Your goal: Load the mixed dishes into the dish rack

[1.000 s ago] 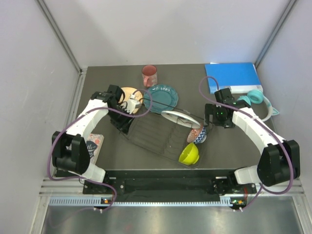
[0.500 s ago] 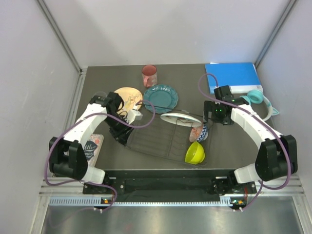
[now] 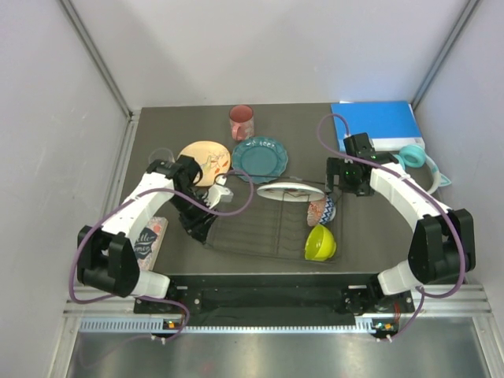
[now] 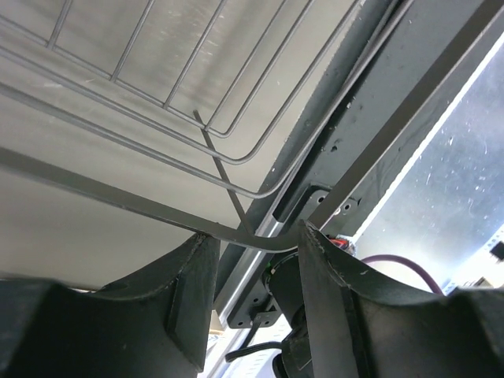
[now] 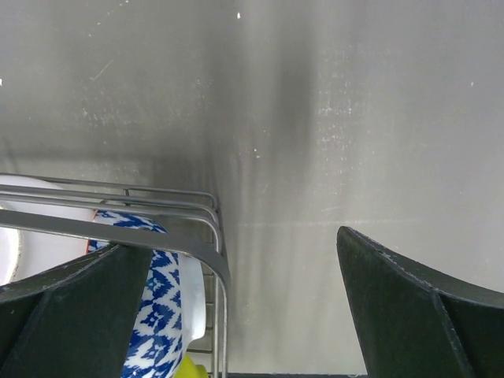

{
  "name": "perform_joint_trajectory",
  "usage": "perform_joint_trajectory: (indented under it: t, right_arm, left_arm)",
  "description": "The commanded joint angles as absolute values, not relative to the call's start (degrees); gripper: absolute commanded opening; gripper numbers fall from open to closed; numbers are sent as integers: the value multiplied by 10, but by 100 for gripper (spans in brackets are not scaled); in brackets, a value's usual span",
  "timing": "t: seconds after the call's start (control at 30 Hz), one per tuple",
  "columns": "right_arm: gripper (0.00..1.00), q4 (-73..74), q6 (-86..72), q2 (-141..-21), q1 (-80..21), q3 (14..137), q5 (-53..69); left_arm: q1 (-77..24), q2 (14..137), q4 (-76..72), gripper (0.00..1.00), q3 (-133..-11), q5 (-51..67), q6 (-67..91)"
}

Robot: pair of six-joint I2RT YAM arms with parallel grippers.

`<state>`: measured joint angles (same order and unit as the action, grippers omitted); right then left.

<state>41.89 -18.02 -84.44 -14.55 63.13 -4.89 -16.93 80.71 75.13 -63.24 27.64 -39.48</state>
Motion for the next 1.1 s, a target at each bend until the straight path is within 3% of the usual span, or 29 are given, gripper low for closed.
perform_joint_trajectory:
  t: [0.0, 0.43, 0.8, 1.07]
  right_arm:
    - [100, 381, -182, -847, -156, 648, -33]
    - [100, 412, -171, -819, -163, 650, -47]
    - [100, 465, -165, -768, -160, 663, -76]
    - [100, 510, -163, -724, -147, 720, -80]
  left_arm:
    - [-200, 784, 863, 50, -635, 332, -434]
    - [-237, 770, 863, 50, -670, 272, -421]
    - [-237, 773, 861, 49, -830, 146, -437]
    - [-203, 818, 681, 49, -901, 104, -418]
